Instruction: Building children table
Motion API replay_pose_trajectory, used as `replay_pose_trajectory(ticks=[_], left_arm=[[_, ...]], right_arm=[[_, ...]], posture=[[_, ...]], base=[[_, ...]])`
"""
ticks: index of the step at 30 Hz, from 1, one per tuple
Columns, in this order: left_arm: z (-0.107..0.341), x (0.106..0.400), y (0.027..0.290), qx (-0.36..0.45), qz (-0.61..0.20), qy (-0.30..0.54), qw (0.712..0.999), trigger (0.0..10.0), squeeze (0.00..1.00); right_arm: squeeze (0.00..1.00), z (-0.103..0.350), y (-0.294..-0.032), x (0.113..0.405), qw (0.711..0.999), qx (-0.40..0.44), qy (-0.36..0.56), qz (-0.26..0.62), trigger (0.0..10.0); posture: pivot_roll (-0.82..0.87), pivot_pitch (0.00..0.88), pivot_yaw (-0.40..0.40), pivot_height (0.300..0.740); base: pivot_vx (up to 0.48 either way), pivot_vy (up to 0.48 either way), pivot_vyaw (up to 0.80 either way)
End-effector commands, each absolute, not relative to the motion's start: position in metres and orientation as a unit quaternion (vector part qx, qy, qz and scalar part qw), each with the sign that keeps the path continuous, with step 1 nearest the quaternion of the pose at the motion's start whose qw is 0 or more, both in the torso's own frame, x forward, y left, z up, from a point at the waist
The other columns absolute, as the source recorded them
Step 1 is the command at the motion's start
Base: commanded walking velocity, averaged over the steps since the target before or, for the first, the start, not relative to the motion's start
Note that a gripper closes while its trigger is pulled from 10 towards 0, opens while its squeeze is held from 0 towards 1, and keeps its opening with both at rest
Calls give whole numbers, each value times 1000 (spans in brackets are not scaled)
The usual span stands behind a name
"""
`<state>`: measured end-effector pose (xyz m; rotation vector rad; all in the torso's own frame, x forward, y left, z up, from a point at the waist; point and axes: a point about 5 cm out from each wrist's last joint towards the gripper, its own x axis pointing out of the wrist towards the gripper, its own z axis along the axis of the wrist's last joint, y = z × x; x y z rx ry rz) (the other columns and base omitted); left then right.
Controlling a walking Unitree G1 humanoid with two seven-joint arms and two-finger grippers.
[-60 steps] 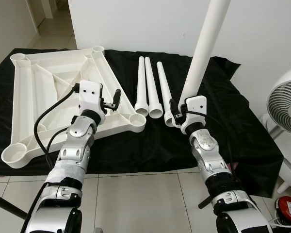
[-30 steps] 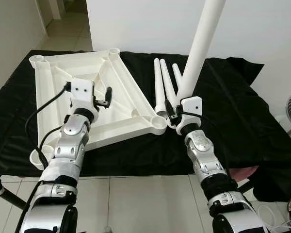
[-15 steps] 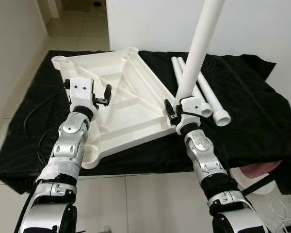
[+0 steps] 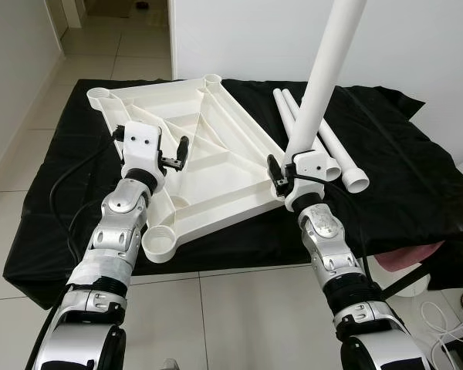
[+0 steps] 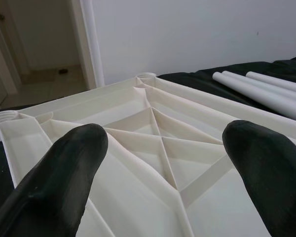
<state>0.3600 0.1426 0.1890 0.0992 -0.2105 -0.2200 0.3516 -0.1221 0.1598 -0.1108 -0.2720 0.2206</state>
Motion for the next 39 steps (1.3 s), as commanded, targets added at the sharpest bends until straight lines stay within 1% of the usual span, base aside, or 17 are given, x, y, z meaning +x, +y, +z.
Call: replay_pose_trajectory(ticks=[1,4,13,24,32,35,39], left_arm=[[188,359,142,52,-111,-104,987,10000,0],[187,359,142,54,-110,-102,987,10000,0],[187,360,143,56,-106,-103,987,10000,0],[190,359,143,43,-100,-115,987,10000,0],[186,356,140,74,-118,-116,984,10000,0],[183,358,140,58,-125,-97,986,10000,0],[185,359,142,54,-117,-98,987,10000,0]], right_arm=[[0,160,-124,352,983,-58,-139,107,10000],[0,160,-124,352,983,-58,-138,107,10000],[0,160,-124,352,983,-58,-138,108,10000],[0,160,-123,353,982,-60,-137,113,10000],[0,159,-123,353,983,-60,-136,113,10000],[0,159,-124,353,983,-59,-136,110,10000],[0,160,-124,353,983,-59,-136,109,10000]], posture=[[31,0,-33,740],[31,0,-34,740],[31,0,-36,740],[37,0,-44,740],[36,0,-38,740],[35,0,-36,740],[34,0,-36,740]], base=[[0,0,0],[0,-117,0],[0,-441,0],[0,0,0],[0,0,0],[0,0,0],[0,0,0]])
